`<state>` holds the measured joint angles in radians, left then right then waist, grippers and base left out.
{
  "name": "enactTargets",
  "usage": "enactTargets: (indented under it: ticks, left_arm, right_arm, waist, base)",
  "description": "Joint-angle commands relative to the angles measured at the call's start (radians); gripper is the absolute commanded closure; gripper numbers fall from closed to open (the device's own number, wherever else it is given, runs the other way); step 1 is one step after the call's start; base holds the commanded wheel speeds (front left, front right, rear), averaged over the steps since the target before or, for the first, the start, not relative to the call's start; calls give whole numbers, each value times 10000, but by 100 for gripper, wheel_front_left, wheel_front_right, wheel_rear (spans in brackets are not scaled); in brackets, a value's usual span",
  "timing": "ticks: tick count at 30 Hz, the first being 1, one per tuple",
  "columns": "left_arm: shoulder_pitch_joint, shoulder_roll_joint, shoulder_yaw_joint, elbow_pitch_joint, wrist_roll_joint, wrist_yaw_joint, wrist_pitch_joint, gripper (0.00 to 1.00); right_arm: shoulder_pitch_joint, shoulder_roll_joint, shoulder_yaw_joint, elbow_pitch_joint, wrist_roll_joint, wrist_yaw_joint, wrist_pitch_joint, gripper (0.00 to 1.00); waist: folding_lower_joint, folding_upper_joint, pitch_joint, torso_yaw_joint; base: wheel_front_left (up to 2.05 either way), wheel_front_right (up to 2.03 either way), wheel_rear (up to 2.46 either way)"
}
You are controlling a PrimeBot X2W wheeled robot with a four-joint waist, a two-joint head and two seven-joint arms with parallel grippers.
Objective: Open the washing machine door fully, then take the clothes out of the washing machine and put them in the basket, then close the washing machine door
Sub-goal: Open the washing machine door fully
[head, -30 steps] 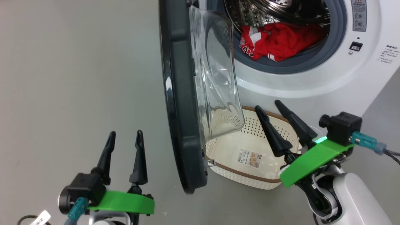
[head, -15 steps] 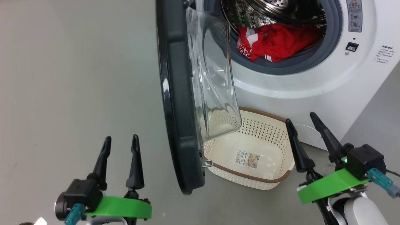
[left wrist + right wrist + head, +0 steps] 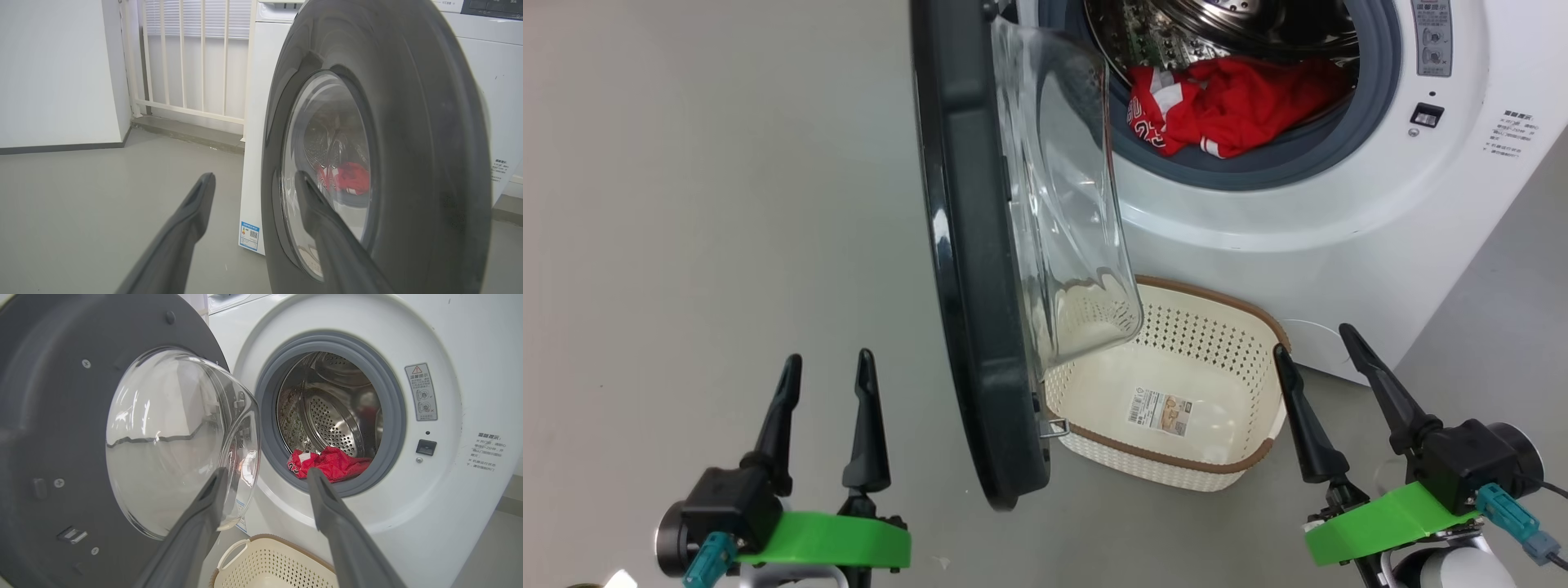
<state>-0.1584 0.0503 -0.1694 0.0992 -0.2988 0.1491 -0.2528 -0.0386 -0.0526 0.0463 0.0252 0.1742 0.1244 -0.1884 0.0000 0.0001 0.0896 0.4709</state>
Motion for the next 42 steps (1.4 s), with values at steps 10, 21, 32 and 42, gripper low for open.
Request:
enactTargets:
  ticks: [10,21,32,42]
  left_arm:
    - [-13,71,411,-275,166,-100,-89,100]
    - [-242,54,439,-2018,736,-58,-89,100]
    - [-727,61,-635,-4092,1129,-412,538,100]
    - [-1011,46,-2150,-4879,1232,-897,1554,100]
  right_arm:
    - [-33,23,115,-315,-15,63,-90,0]
    - [-33,24,119,-245,139,63,-87,0]
    - [-134,24,224,-156,215,63,-105,0]
    - [-161,24,240,-42,303,63,-173,0]
  waist:
    - [0,-1,25,15]
    - [0,-1,57,12]
    - [0,-1,108,-72]
    - [0,-1,87,-211]
  base:
    - [0,0,0]
    - [0,0,0]
    - [0,0,0]
    - [0,0,0]
